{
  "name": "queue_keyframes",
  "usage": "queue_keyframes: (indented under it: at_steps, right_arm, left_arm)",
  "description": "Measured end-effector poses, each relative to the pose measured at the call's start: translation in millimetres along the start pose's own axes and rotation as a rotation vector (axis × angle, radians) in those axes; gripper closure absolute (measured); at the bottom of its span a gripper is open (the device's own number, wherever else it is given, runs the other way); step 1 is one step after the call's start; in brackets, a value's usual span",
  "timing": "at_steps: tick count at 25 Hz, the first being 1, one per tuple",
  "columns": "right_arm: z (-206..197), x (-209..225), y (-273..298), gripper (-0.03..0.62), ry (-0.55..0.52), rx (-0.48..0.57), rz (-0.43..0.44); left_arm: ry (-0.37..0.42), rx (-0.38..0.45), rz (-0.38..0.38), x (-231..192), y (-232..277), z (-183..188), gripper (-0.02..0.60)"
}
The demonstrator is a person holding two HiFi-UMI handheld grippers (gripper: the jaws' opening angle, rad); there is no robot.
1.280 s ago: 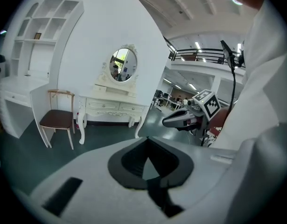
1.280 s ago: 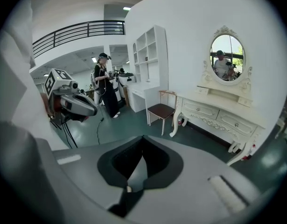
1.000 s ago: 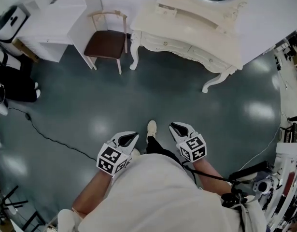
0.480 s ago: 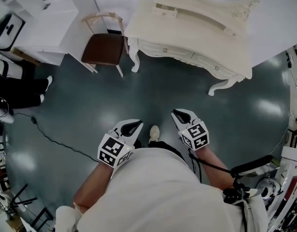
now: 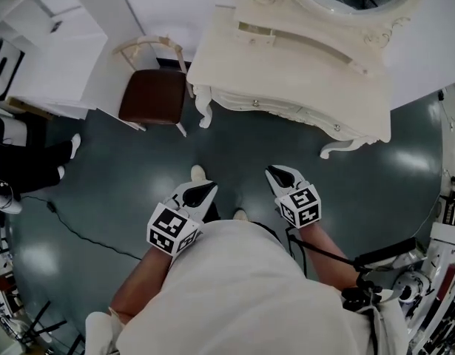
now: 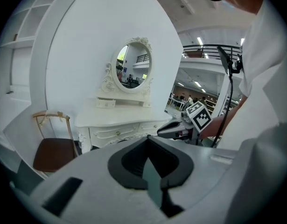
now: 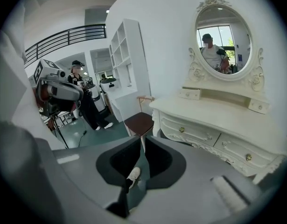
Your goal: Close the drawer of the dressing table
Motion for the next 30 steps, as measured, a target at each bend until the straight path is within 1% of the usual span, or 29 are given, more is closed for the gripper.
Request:
queue_keyframes:
  at_steps: [4,7,10,13,16,19,25,30]
  right_arm:
    - [55.9,19.1,34.2,0.569,0.07,0.007,-0.058]
    - [94.3,36.1,63.8,0.566,0.144,0.02,-0.095]
    - [127.3,51.2,94.7,0.555,0.216,0.045,-0.131]
    - [153.5,67.2,120.2,0.545,0.253,0.053,-0.169]
    - [174.0,87.5,142.5,0.542,0.303,0.056,-0.179]
    - [195.7,117.7,165.6,0.54,0.343,0.064,-0.173]
    - [238.5,192.0,214.3,0.528,0.386,0.059,-0.172]
    - [265.6,245.1,244.2,0.507,0.435,0.063,-0.159]
  left_arm:
    - [0.049,-0.005,-0.038,-68.8,-4.1,41.5,0.578]
    - [0.082,-0.001,-0.067,-119.5,-9.1,67.3,0.578]
    - [0.113,-0.015,-0.09,-166.8,-13.9,83.2,0.578]
    - [0.12,-0.027,-0.091,-204.9,-14.2,95.2,0.578]
    - [0.106,-0.026,-0.085,-227.9,-13.0,108.2,0.578]
    - [0.089,-0.011,-0.064,-246.7,-8.6,126.8,0.578]
    - [0.034,-0.005,0.0,-279.2,5.3,163.8,0.578]
    - [-0.004,-0.002,0.073,-298.0,11.7,191.9,0.578]
Point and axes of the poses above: the fingertips, and each gripper's own axes: y forward along the fingers, x to its right, z out of its top, the point moved 10 cm from there along -y, backward along the fingers, and after that the axes turned 13 degrees about -x, right-handed, at the moved point
